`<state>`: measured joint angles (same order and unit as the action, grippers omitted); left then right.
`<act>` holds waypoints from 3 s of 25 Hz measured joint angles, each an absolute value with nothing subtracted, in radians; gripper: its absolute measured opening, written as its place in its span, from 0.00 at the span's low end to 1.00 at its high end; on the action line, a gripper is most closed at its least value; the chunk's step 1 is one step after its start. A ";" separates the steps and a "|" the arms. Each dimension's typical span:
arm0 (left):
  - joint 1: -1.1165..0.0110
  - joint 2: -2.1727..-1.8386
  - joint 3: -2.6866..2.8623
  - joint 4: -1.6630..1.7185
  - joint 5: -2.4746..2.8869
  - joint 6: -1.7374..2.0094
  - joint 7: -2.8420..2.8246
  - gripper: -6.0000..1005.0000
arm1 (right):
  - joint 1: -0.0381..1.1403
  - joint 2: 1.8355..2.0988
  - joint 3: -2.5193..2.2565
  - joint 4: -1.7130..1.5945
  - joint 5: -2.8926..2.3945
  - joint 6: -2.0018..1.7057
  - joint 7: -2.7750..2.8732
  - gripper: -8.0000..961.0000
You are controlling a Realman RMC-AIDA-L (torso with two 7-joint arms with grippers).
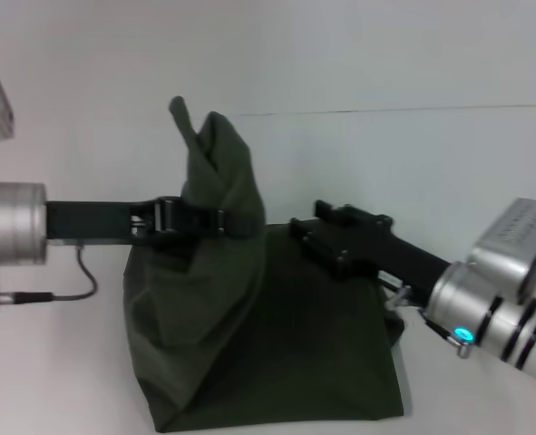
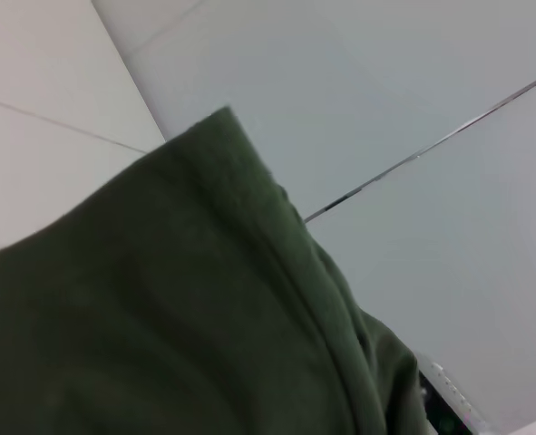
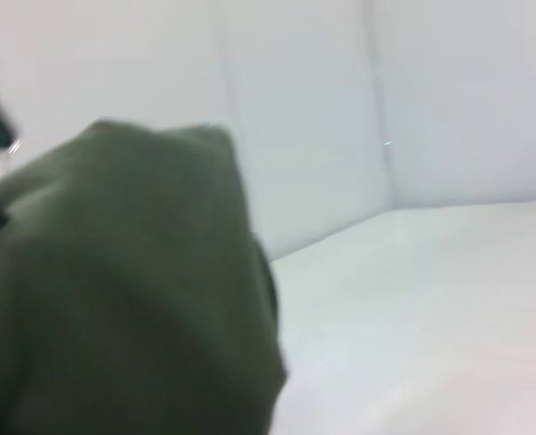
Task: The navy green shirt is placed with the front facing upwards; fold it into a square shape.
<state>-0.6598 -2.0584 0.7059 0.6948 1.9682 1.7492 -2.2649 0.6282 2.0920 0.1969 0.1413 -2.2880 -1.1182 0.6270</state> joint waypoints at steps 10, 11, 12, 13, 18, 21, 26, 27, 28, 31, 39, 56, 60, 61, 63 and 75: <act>-0.647 -2.142 0.829 0.685 1.968 1.597 -2.250 0.18 | 0.553 2.089 0.260 0.087 -2.277 -1.249 0.654 0.70; -0.646 -2.150 0.835 0.678 1.968 1.586 -2.246 0.18 | 0.549 2.089 0.262 0.079 -2.275 -1.259 0.660 0.70; -0.646 -2.156 0.837 0.667 1.966 1.570 -2.242 0.18 | 0.545 2.089 0.263 0.069 -2.273 -1.271 0.669 0.70; -0.646 -2.160 0.837 0.654 1.963 1.557 -2.239 0.18 | 0.542 2.089 0.264 0.059 -2.273 -1.283 0.679 0.70; -0.654 -2.163 0.832 0.592 1.953 1.525 -2.233 0.20 | 0.518 2.088 0.267 0.035 -2.239 -1.345 0.699 0.70; -0.650 -2.165 0.831 0.551 1.893 1.528 -2.188 0.21 | 0.508 2.087 0.267 0.012 -2.226 -1.378 0.717 0.70; -0.647 -2.163 0.838 0.521 1.859 1.544 -2.161 0.22 | 0.507 2.088 0.267 0.006 -2.226 -1.384 0.728 0.69; -0.647 -2.163 0.837 0.516 1.858 1.546 -2.160 0.22 | 0.506 2.087 0.267 0.006 -2.226 -1.386 0.728 0.69; -0.647 -2.163 0.834 0.513 1.858 1.548 -2.158 0.23 | 0.506 2.088 0.267 0.006 -2.226 -1.390 0.728 0.69; -0.637 -2.157 0.804 0.518 1.848 1.575 -2.130 0.24 | 0.506 2.088 0.266 -0.004 -2.226 -1.411 0.741 0.69; -0.587 -2.086 0.758 0.524 1.846 1.701 -1.969 0.70 | 0.572 2.088 0.077 -0.288 -2.236 -1.615 1.105 0.69; -0.377 -2.013 0.671 0.739 1.863 1.752 -1.690 0.87 | 0.791 2.068 -0.716 -1.097 -2.232 -1.823 2.212 0.69; -0.344 -2.021 0.645 0.778 1.864 1.760 -1.663 0.87 | 0.871 2.053 -0.822 -1.112 -2.282 -1.859 2.393 0.69; -0.339 -2.023 0.645 0.784 1.864 1.761 -1.659 0.87 | 0.897 2.055 -0.836 -1.113 -2.311 -1.879 2.424 0.69; -0.332 -2.029 0.645 0.792 1.864 1.762 -1.651 0.87 | 0.939 2.068 -0.848 -1.111 -2.370 -1.910 2.446 0.69; -0.328 -2.033 0.641 0.786 1.864 1.768 -1.620 0.87 | 1.020 2.085 -0.955 -0.930 -2.499 -1.876 2.487 0.69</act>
<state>-0.3283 -2.0326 0.6407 0.7857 1.8639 1.7681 -1.6196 1.0200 2.0852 -0.9552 -0.9302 -2.4986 -1.8757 2.4874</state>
